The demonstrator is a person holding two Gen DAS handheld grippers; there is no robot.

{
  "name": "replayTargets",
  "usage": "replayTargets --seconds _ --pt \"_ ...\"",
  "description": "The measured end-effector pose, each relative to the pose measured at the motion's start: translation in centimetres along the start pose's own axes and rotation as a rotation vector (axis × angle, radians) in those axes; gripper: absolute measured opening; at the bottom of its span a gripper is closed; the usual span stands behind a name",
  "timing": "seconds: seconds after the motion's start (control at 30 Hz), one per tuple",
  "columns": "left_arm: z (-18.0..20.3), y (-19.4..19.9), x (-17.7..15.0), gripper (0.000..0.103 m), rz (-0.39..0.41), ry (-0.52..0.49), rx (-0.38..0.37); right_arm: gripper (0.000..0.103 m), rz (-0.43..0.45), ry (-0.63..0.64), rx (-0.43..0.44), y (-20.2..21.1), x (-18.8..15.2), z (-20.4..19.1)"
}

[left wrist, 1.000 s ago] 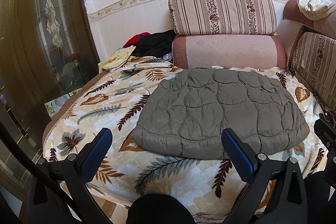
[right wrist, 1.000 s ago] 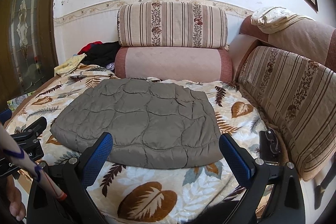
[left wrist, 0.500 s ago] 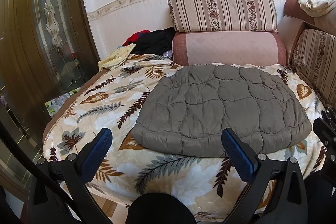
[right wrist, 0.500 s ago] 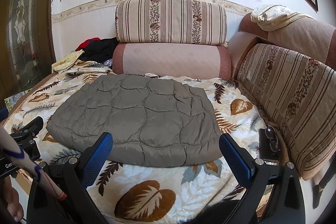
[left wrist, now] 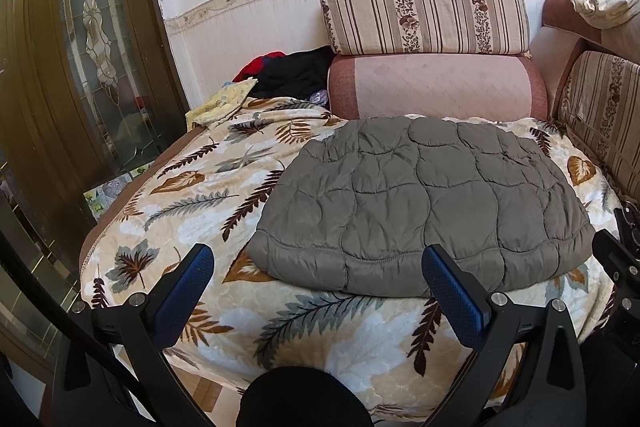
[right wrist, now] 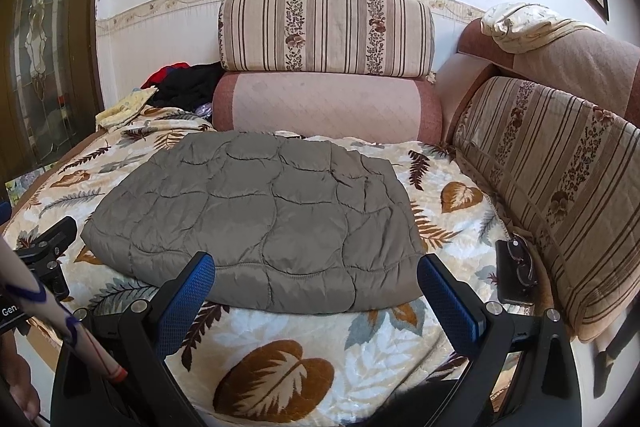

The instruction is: Fold large clothes

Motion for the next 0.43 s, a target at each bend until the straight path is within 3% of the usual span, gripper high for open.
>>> replayTargets --seconds 0.27,0.43 --pt "0.1 -0.9 -0.2 0.103 -0.022 -0.001 -0.013 0.103 -0.012 -0.007 -0.003 -0.8 -0.1 0.1" --pt "-0.2 -1.9 0.2 0.103 -0.036 -0.001 -0.081 0.103 -0.004 -0.031 0.018 -1.4 0.0 0.6"
Point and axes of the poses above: each gripper's, at about its wrist camera, not at the fingertips, and y roughly against the way its jaws point, z to its right, x to its top, the point moved 3 cm from there along -y, roughly the way its jaws point, and after that the axes turned 4 degrees about -x, right-handed, at the moved point
